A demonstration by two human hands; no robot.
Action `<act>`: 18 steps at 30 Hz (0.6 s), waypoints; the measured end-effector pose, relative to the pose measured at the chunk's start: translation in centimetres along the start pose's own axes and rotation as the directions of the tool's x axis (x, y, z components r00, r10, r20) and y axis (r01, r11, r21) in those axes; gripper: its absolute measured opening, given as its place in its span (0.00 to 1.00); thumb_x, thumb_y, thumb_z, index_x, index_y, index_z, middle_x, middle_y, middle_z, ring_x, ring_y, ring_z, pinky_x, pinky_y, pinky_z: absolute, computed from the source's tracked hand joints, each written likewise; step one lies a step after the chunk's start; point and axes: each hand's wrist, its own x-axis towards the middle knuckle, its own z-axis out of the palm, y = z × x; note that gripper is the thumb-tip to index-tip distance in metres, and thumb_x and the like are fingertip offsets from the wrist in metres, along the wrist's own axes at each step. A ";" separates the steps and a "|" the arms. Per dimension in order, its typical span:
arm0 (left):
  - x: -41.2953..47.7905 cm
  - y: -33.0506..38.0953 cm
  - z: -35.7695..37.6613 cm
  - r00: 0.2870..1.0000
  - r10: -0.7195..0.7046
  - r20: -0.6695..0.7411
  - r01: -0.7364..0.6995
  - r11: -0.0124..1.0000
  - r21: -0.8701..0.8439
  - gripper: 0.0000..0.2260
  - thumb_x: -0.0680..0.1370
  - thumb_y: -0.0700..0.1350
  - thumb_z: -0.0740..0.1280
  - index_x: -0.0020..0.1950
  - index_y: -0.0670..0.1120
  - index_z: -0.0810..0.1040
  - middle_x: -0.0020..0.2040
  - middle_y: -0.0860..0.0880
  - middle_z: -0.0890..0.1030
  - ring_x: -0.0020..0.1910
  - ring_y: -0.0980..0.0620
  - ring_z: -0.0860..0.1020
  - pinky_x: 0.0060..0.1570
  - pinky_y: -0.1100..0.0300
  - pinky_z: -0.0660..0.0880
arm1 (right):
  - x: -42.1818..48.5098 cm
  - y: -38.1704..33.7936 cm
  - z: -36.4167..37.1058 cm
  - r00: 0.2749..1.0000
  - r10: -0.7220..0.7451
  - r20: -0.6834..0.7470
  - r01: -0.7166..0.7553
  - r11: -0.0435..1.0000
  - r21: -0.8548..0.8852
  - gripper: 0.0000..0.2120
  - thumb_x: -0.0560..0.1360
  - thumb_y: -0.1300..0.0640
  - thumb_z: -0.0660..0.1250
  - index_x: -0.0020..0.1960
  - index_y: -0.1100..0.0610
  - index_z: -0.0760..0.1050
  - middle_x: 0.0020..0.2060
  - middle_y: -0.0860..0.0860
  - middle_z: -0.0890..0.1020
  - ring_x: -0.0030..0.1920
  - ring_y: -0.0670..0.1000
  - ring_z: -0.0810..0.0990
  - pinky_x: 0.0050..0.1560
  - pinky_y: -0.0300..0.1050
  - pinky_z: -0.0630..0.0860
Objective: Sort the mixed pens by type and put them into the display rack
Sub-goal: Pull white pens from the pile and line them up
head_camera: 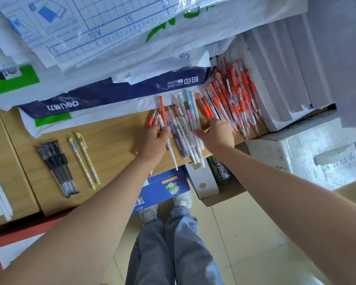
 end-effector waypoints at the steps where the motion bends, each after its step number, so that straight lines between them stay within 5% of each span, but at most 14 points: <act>1: 0.0 0.1 0.1 1.000 0.005 0.005 -0.005 1.000 0.004 0.13 0.83 0.47 0.58 0.39 0.48 0.74 0.32 0.49 0.73 0.31 0.52 0.71 0.33 0.60 0.69 | 0.1 0.0 -0.1 1.000 0.017 0.017 -0.018 0.999 0.035 0.17 0.74 0.44 0.69 0.47 0.58 0.74 0.37 0.52 0.76 0.38 0.52 0.75 0.30 0.41 0.66; 7: 0.8 0.6 0.2 1.000 0.011 0.021 -0.012 1.000 0.011 0.12 0.82 0.48 0.60 0.41 0.49 0.75 0.36 0.46 0.76 0.31 0.50 0.71 0.33 0.59 0.71 | 0.4 -0.2 -0.6 0.998 -0.055 0.032 0.054 0.998 0.040 0.14 0.74 0.47 0.69 0.48 0.58 0.75 0.39 0.52 0.78 0.39 0.52 0.77 0.35 0.43 0.72; 11: 1.1 1.2 0.4 1.000 0.026 0.006 -0.026 0.999 -0.024 0.12 0.82 0.47 0.61 0.46 0.40 0.78 0.34 0.54 0.77 0.27 0.51 0.72 0.31 0.57 0.72 | 0.0 0.0 -1.1 0.982 -0.189 -0.027 0.190 0.963 0.188 0.08 0.76 0.52 0.68 0.46 0.57 0.74 0.33 0.48 0.77 0.31 0.46 0.74 0.31 0.39 0.72; 14: 0.9 2.3 1.0 0.999 0.040 0.001 -0.040 0.997 -0.066 0.16 0.81 0.47 0.61 0.49 0.32 0.75 0.31 0.44 0.72 0.24 0.53 0.71 0.27 0.59 0.71 | -1.0 0.3 -1.6 0.905 -0.418 0.081 0.385 0.885 0.261 0.04 0.75 0.56 0.68 0.44 0.56 0.74 0.34 0.46 0.77 0.31 0.42 0.72 0.33 0.32 0.67; 18: 0.6 3.1 2.0 0.996 0.084 0.024 -0.082 0.995 -0.064 0.16 0.81 0.46 0.63 0.46 0.32 0.75 0.31 0.41 0.73 0.27 0.50 0.71 0.24 0.66 0.67 | -1.5 1.1 -2.3 0.852 -0.482 0.203 0.415 0.860 0.298 0.06 0.74 0.56 0.69 0.40 0.55 0.74 0.32 0.43 0.76 0.30 0.41 0.71 0.33 0.30 0.67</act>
